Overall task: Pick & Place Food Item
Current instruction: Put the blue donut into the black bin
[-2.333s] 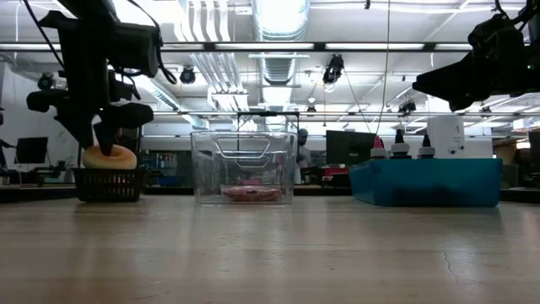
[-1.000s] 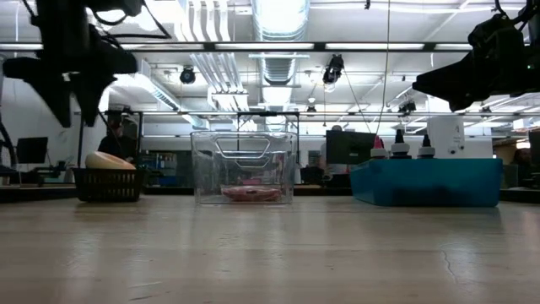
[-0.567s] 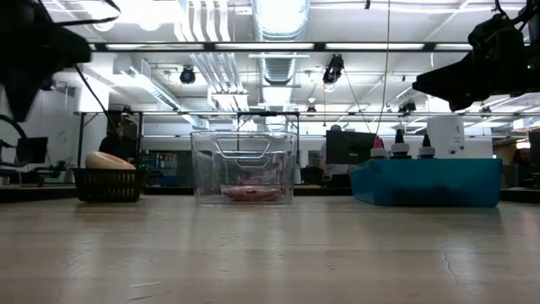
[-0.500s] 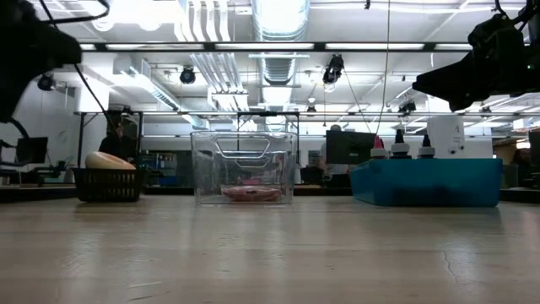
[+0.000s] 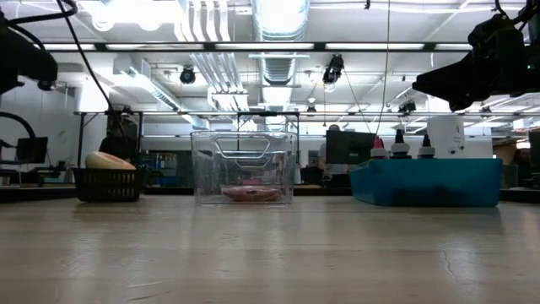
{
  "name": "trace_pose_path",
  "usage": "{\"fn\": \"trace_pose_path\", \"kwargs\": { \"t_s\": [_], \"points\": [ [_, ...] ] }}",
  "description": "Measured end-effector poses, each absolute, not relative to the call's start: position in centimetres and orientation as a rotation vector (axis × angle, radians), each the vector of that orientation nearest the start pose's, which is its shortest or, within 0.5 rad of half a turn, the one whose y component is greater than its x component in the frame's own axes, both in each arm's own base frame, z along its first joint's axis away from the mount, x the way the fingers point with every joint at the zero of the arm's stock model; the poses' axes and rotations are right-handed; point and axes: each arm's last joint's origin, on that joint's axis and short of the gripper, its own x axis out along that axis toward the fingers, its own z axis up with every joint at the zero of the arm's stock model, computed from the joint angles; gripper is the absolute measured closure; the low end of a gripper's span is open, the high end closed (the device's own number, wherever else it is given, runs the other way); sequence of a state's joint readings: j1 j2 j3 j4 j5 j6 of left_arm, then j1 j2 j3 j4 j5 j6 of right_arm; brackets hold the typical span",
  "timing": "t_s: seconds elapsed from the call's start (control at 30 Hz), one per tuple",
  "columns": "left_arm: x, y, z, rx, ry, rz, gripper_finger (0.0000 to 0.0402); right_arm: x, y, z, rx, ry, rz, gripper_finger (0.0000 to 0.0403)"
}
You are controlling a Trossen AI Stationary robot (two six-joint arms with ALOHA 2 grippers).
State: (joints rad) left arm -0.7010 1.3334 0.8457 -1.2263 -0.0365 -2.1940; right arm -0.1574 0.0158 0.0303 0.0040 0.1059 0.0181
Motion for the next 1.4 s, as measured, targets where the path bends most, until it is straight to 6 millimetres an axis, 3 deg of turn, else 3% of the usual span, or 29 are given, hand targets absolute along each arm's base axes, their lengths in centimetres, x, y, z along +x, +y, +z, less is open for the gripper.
{"fn": "trace_pose_path", "kwargs": {
  "t_s": [0.47,0.8,1.4],
  "points": [
    [16.0,-13.2,17.4,-0.910,1.247,1.315,0.0184,9.5,-1.8,17.3,0.018,-0.021,-0.263,0.0262],
    [15.1,-12.4,15.0,-0.988,1.235,1.250,0.0184,9.5,-1.8,17.3,0.018,-0.021,-0.263,0.0262],
    [14.5,-11.9,14.5,-1.020,1.231,1.242,0.0191,9.5,-1.8,17.3,0.018,-0.021,-0.263,0.0262]
  ]
}}
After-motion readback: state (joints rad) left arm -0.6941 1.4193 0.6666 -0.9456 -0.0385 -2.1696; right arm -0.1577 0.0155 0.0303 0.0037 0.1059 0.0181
